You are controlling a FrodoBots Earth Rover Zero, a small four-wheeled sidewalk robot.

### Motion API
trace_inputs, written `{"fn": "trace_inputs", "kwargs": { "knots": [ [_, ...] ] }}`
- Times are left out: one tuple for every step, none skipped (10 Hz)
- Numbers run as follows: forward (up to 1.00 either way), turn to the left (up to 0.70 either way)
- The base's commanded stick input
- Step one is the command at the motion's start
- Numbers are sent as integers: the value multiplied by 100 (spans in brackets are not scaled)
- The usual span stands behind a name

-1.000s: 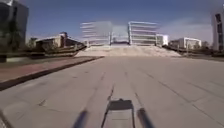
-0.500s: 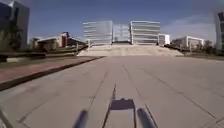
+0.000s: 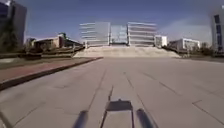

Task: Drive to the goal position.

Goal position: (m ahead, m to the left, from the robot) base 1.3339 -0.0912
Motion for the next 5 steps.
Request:
{"fn": "trace_inputs", "kwargs": {
  "knots": [
    [70, 0],
    [70, 0],
    [70, 0],
    [70, 0],
    [70, 0]
  ]
}}
